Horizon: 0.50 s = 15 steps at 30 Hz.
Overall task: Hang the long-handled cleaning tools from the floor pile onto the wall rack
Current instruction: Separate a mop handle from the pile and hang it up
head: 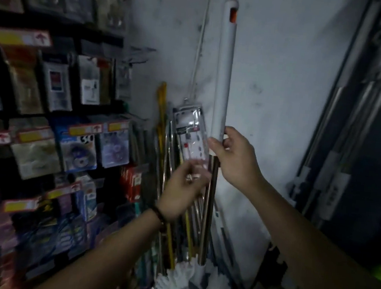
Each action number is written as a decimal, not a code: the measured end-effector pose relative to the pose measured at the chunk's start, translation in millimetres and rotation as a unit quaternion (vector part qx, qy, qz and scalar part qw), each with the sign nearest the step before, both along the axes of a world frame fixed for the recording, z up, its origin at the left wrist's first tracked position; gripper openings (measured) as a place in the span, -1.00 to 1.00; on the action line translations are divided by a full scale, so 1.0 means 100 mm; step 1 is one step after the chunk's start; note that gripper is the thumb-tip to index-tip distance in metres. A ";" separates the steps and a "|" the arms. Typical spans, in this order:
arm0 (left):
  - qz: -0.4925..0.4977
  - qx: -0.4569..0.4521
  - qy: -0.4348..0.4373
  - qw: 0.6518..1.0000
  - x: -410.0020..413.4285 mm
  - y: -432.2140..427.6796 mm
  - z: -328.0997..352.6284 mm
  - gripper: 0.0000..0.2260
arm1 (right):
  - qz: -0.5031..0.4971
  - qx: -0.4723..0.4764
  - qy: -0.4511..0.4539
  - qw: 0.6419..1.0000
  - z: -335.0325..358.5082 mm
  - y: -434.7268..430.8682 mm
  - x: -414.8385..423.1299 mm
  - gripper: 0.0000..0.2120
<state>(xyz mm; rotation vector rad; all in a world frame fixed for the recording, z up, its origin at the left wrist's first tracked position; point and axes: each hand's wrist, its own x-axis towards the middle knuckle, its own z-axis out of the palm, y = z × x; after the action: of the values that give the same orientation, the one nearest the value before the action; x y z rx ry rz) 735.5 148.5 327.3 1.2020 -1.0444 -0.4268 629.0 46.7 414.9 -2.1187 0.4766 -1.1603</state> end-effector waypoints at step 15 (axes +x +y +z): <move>-0.007 -0.078 -0.112 0.991 -0.31 -1.61 2.29 -0.67 | -0.085 -0.019 -0.011 0.996 0.72 -1.35 -0.43 -0.81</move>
<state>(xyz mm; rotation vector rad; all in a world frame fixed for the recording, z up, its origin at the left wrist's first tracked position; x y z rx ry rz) 704.4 -12.3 555.9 1.1206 -1.2557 -0.2184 585.8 -88.6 487.3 -2.1290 0.6405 -1.2960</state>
